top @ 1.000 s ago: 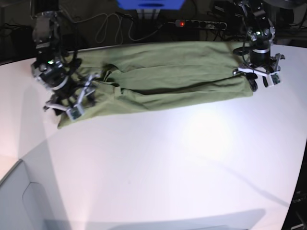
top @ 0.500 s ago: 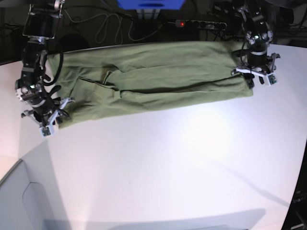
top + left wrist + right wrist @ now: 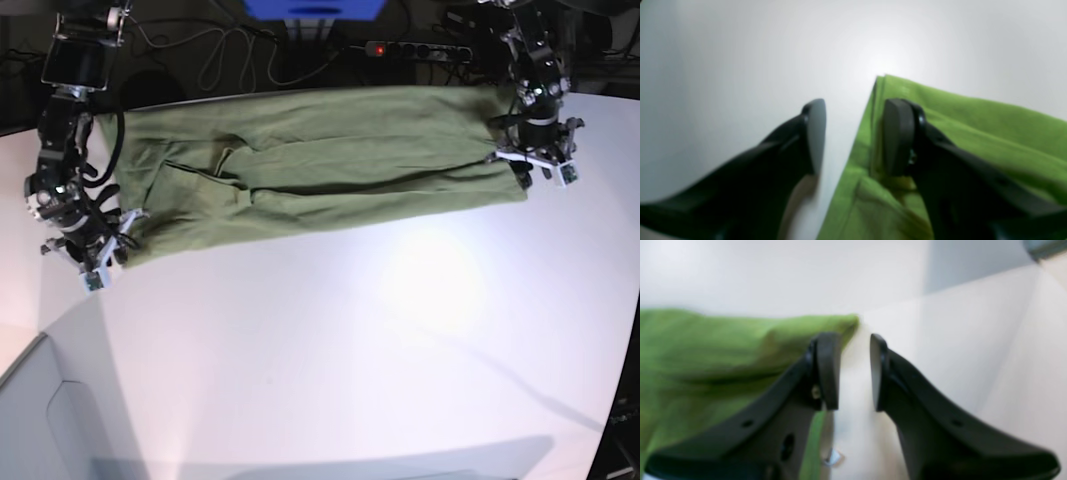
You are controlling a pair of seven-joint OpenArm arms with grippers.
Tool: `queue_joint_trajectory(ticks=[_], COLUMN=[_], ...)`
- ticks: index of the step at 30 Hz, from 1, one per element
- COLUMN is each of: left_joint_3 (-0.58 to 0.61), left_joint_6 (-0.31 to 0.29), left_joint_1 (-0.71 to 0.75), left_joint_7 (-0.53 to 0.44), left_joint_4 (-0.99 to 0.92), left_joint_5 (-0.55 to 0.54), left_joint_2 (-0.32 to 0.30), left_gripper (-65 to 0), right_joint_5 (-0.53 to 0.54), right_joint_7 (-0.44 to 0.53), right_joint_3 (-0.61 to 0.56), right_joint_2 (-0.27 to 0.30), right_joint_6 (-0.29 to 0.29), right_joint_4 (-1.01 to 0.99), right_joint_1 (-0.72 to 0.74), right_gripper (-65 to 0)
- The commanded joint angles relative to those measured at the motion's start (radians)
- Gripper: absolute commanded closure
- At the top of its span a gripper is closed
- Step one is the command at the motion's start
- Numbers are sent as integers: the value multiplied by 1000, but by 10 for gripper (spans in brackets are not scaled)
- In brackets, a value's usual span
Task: Fold the T-shirt properly
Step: 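Pull the strip end outward with the right gripper to straighten it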
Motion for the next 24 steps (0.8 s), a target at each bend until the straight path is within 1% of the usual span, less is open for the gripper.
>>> queue_joint_trajectory(ticks=[1,2,4,9,13,15,16,19,24], left_joint_3=[-3,-3,-3,-5,-5,-5,-11,-42,-53], left_joint_6=[1,1,1,1,1,1,1,1,0], left_joint_1=[4,4,4,6,7,10,15,10,23], left_joint_7=[-21,-21,-21,-21,-21,-21,-21,-15,-14], left_joint_4=[15,15,17,20,20,20,24,43,132], left_joint_5=[-3,1,3,3,3,3,3,-2,-3], left_joint_2=[-8,-8,-9,-9,-9,-9,-9,-3,-2], left_gripper=[-277,-277,-277,-277,-277,-277,-277,-277,-277], right_joint_5=[7,5,5,4,4,4,4,4,5], right_joint_7=[27,27,29,124,170,174,174,174,174], right_joint_3=[4,7,8,4,4,8,10,10,13], right_joint_2=[-7,-15,-15,-12,19,22,33,41,39], right_joint_6=[40,57,57,57,55,55,55,55,55], right_joint_4=[-14,-46,-118,-253,-317,-327,-323,-320,-198], right_joint_1=[43,59,97,138,152,157,155,158,137], right_gripper=[-138,-138,-138,-138,-138,-138,-138,-138,-143])
